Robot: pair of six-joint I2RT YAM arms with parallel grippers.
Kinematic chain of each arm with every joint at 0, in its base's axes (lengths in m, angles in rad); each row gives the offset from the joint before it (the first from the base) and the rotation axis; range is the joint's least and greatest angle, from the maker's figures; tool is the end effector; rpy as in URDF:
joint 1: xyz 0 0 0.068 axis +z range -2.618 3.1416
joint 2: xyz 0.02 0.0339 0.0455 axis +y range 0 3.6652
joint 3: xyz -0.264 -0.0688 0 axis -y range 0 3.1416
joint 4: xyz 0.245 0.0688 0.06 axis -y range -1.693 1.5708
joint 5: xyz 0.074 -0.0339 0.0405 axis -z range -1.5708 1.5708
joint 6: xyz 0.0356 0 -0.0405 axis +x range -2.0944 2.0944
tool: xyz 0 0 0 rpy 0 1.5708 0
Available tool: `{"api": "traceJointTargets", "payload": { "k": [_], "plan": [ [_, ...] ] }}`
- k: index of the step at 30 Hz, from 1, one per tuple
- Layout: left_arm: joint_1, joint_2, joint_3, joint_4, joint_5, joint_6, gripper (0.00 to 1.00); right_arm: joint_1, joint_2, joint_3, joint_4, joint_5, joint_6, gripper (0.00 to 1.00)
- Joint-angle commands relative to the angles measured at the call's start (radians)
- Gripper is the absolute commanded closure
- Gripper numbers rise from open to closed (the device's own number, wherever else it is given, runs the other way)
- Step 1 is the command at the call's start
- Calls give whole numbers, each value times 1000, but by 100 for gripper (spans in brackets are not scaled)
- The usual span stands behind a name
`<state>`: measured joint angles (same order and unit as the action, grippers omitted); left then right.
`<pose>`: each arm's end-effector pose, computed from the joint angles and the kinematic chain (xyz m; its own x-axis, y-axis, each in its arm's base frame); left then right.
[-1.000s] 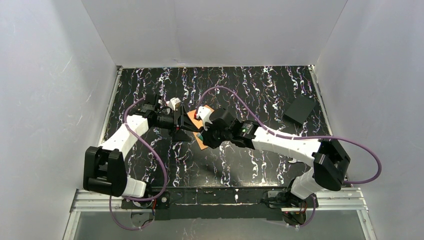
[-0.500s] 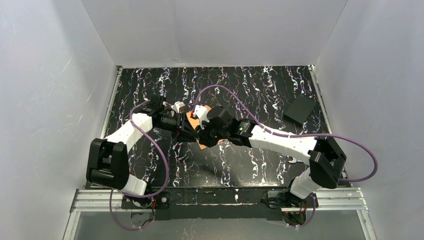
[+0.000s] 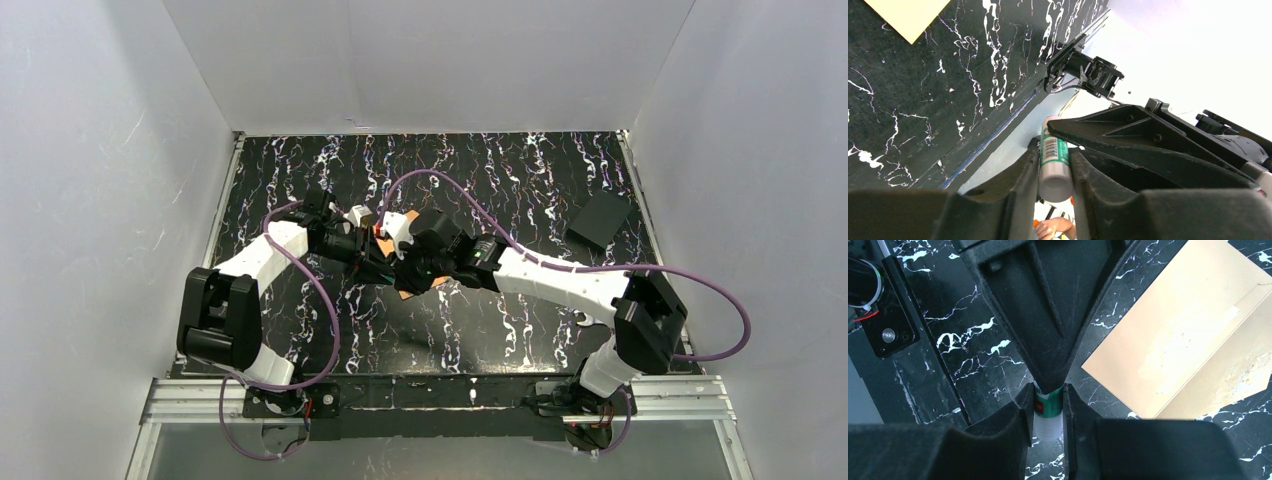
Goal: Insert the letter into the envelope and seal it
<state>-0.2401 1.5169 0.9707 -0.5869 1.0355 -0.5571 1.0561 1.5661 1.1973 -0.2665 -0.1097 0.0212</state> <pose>0.2699 -0.0976 0.2177 -0.9981 -0.0333 0.0521 -0.0616 0.4608 -0.8853 0.1723 0.3126 0.2802 -0.3113 -0.5077 -0.8033 -0.9022 0.4235 0.0820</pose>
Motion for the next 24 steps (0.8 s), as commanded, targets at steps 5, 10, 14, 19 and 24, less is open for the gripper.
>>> {"api": "traceJointTargets", "payload": {
  "k": [5, 10, 14, 19, 24],
  "plan": [
    [-37, -3, 42, -43, 14, 12, 100, 1, 37, 68, 0, 12, -9, 74],
    [-39, -10, 61, -45, -28, 11, 100, -13, 31, 79, -11, 79, 68, 51],
    [-36, -14, 102, 3, -40, -17, 100, -122, -28, 98, 21, -38, 227, 24],
    [-31, -21, 164, 192, -62, -168, 100, -254, -162, 20, 173, -147, 416, 5],
    [-30, -24, 192, 502, -97, -344, 100, -357, -231, -9, 297, -164, 673, 2]
  ]
}}
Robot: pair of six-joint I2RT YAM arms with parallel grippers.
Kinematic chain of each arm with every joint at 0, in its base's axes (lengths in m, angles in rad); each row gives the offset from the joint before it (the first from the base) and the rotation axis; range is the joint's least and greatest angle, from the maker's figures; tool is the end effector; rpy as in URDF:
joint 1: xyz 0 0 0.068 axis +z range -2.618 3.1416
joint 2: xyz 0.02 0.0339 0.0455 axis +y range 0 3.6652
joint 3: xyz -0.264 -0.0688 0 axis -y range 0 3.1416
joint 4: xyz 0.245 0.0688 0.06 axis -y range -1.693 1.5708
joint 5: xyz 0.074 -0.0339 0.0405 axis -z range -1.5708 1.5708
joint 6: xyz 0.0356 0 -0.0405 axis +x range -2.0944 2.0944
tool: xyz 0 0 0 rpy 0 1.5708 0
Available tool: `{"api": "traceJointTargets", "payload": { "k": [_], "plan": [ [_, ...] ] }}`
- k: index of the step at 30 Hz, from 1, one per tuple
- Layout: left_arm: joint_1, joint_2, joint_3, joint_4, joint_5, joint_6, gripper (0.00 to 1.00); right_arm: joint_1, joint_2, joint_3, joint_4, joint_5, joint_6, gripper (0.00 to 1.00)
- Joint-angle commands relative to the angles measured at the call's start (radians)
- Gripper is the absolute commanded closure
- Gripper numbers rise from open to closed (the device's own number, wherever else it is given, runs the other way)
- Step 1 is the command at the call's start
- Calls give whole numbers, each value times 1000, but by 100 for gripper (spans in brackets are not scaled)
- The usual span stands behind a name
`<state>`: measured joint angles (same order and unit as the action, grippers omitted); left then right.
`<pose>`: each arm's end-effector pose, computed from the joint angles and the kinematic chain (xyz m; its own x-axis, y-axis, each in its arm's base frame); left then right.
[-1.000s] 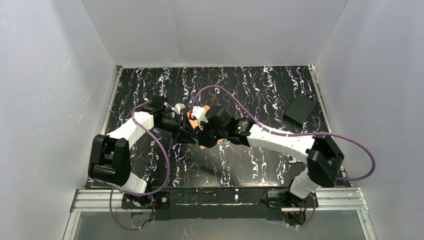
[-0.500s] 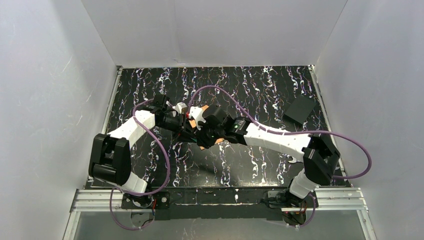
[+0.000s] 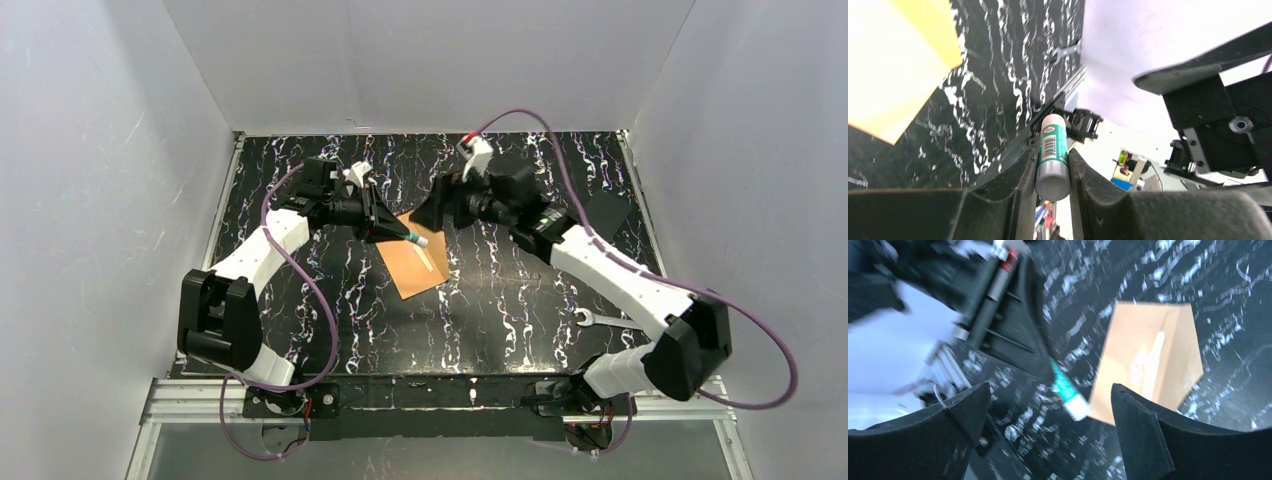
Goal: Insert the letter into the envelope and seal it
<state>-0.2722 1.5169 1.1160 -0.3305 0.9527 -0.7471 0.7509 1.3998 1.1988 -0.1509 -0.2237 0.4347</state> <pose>0.3054 -0.1154 0.2735 -0.9748 -0.1367 -0.1761 0.1058 0.4119 -0.9051 0.2353 0.2304 0.3461 -0.5729 0.0271 -0.8192 -0.6354 0.6167 0.4647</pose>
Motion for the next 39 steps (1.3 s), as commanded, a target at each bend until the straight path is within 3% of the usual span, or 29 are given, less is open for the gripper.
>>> {"api": "traceJointTargets", "payload": {
  "k": [1, 3, 7, 10, 15, 20, 24, 34, 39],
  "plan": [
    [3, -25, 49, 302, -22, -176, 100, -71, -70, -15, 205, -45, 340, 2],
    [2, -27, 58, 396, -36, -205, 100, -99, -79, -41, 263, -24, 499, 4],
    [2, -21, 121, 413, -75, -156, 100, -127, -77, -113, 435, -12, 823, 9],
    [2, -18, 160, 439, -83, -144, 100, -133, -64, -143, 512, -29, 923, 15],
    [6, -14, 190, 481, -67, -177, 100, -138, -88, -167, 535, 35, 962, 12],
    [9, 8, 195, 527, 16, -297, 100, -143, -48, -215, 715, 10, 1092, 13],
    [10, 7, 198, 557, 61, -388, 100, -143, -25, -247, 848, -2, 1175, 24],
    [24, 14, 187, 561, 149, -483, 100, -153, -11, -241, 876, -14, 1173, 41],
    [34, 5, 161, 561, 142, -486, 100, -162, -13, -231, 896, -36, 1158, 60]
  ]
}}
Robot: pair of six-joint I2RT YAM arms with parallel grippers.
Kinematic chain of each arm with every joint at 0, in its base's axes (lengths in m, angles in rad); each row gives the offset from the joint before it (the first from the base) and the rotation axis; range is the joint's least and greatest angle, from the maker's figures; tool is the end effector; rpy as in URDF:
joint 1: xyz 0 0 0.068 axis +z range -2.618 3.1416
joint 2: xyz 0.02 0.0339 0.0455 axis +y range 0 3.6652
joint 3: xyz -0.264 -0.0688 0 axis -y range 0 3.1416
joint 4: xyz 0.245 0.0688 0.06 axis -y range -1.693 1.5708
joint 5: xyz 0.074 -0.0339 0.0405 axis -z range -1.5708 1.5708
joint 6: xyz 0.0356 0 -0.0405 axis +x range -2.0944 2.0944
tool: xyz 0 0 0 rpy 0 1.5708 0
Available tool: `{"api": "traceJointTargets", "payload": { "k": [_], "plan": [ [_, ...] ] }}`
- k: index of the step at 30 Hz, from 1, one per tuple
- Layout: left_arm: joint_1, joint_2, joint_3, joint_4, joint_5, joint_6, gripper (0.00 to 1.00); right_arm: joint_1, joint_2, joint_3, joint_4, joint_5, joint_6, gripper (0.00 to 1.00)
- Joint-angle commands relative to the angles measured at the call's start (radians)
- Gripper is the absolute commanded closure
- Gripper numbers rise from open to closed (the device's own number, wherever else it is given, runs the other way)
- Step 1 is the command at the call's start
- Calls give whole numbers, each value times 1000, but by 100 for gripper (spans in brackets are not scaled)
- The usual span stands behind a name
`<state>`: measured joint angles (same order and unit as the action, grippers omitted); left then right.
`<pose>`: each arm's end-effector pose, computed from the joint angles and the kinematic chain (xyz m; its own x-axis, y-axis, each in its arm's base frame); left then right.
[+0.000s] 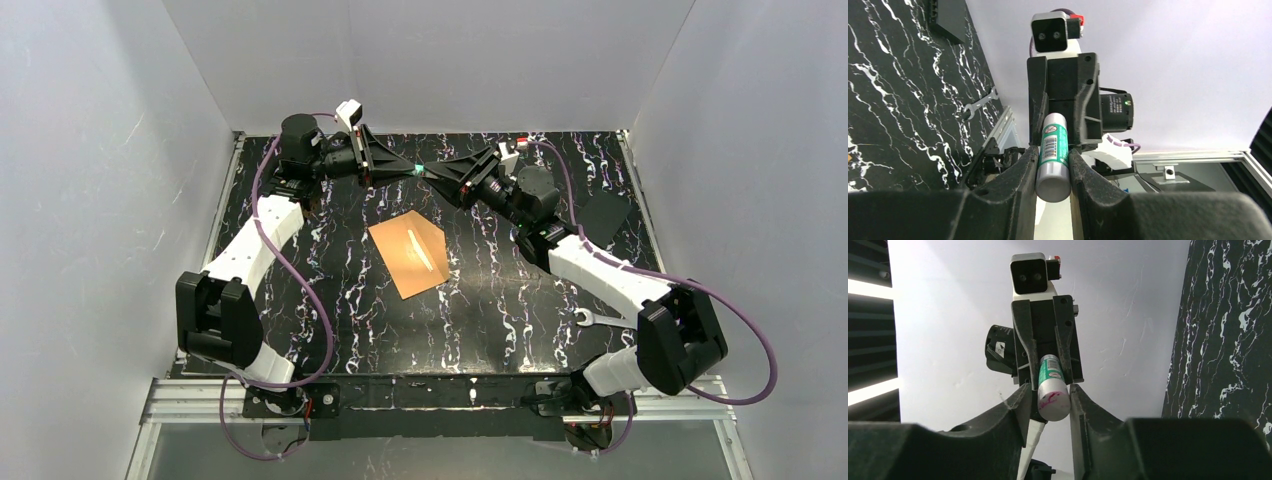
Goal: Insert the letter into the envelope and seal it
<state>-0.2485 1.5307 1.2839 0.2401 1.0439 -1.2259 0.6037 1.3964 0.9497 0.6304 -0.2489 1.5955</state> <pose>0.3351 -0.1168 0.3750 -0.9071 -0.2581 -0.3326 0.3190 0.0945 -0.9430 0.2648 0.1933 0.3416 -0.7531 0.6576 -0.0207 -0.1318 -0.1200 0.9840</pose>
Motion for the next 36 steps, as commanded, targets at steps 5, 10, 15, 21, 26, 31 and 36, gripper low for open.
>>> {"api": "traceJointTargets", "payload": {
  "k": [5, 10, 15, 21, 26, 31, 36],
  "plan": [
    [13, -4, -16, -10, 43, -16, 100, -22, -8, 39, 105, -43, -43, 83],
    [51, 3, -55, -10, 50, -57, 100, -64, -15, 5, 132, -91, -100, 99],
    [126, -33, -118, 19, 11, -87, 100, -148, -18, -44, 254, -189, -147, 99],
    [177, -55, -179, 121, -4, -159, 100, -217, -30, -42, 196, -268, -274, 99],
    [178, -46, -183, 134, -3, -148, 100, -226, -12, 70, -238, -245, -530, 99],
    [177, -40, -217, 133, 8, -102, 100, -226, 77, 270, -952, 61, -949, 99],
    [160, -50, -254, 43, -10, 9, 100, -222, 264, 356, -1313, 369, -1116, 95]
  ]
}}
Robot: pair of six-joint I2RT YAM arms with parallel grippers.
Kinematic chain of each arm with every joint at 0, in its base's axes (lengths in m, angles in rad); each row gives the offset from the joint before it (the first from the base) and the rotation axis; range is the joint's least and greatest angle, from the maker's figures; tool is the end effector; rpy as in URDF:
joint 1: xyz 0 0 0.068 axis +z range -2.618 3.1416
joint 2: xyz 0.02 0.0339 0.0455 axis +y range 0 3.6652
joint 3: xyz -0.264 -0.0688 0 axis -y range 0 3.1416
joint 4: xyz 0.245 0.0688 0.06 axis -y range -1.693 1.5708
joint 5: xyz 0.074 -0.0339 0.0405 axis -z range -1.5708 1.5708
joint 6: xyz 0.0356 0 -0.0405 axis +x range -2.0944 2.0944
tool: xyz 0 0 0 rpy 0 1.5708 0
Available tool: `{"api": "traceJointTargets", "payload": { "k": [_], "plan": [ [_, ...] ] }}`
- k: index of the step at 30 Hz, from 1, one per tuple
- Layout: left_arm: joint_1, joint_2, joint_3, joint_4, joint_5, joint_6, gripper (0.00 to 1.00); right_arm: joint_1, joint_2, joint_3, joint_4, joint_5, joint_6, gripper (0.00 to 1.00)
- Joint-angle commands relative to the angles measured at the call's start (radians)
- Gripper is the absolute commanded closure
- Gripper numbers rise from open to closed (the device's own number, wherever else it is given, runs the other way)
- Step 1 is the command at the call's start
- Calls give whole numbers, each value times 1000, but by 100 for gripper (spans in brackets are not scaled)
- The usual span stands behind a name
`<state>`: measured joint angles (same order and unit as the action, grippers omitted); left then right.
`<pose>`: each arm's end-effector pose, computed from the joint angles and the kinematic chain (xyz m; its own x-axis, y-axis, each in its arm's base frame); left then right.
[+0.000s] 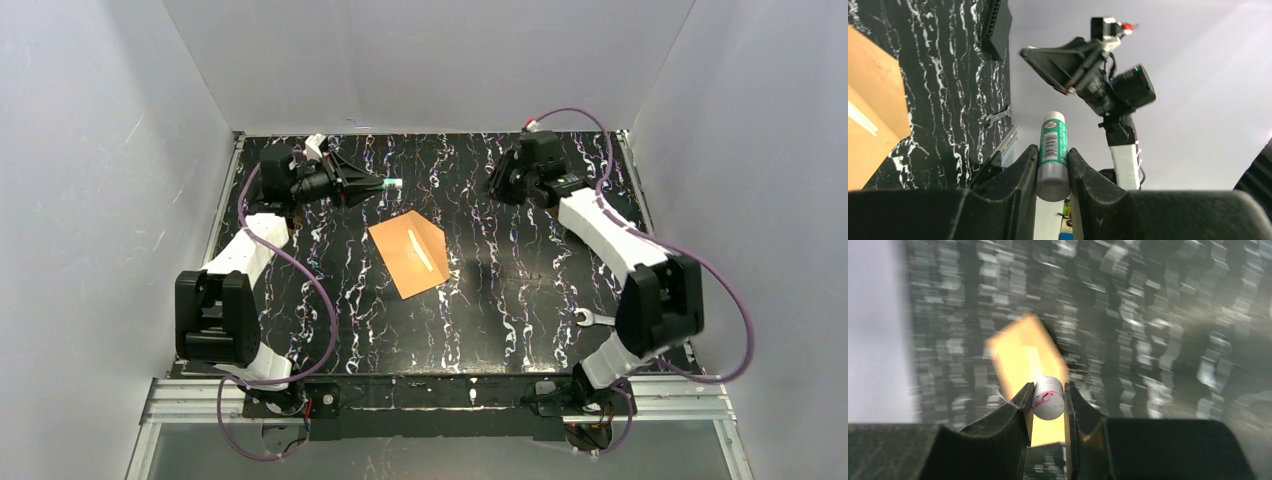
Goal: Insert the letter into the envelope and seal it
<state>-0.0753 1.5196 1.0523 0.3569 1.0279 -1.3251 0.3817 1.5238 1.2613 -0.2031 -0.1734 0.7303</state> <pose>0.3408 -0.0563 0.3102 -0.8875 -0.4356 -0.1502 0.1093 0.1178 -0.9870 0.3292 0.1388 0.3226 -0.6506 0.4469 -0.6140 -0.1020 0.7498 0.6538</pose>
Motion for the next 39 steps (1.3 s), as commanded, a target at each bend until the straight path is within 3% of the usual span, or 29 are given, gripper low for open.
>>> {"api": "traceJointTargets", "payload": {
  "k": [1, 5, 7, 13, 18, 22, 31, 35, 39],
  "plan": [
    [-23, -43, -19, -127, -4, 159, 100, 0, 161, 35, -487, 317, -264, 94],
    [-74, -34, 100, -567, -119, 494, 100, 3, 186, -44, -411, 343, -284, 90],
    [-102, -22, 151, -703, -162, 613, 100, 6, 204, -58, -396, 366, -288, 89],
    [-124, -8, 149, -781, -208, 691, 100, 19, 273, -56, -405, 407, -296, 80],
    [-133, 9, 140, -795, -216, 711, 100, 26, 280, -74, -380, 421, -292, 57],
    [-135, 21, 145, -804, -219, 720, 100, 26, 281, -85, -372, 416, -287, 46],
    [-142, 34, 172, -848, -230, 754, 100, 26, 222, -8, -430, 401, -285, 38],
    [-163, 43, 211, -908, -228, 808, 100, 31, 113, 44, -393, 251, -350, 36],
    [-183, 77, 278, -1079, -190, 946, 100, 80, 29, 30, -216, -123, -502, 37]
  ]
}}
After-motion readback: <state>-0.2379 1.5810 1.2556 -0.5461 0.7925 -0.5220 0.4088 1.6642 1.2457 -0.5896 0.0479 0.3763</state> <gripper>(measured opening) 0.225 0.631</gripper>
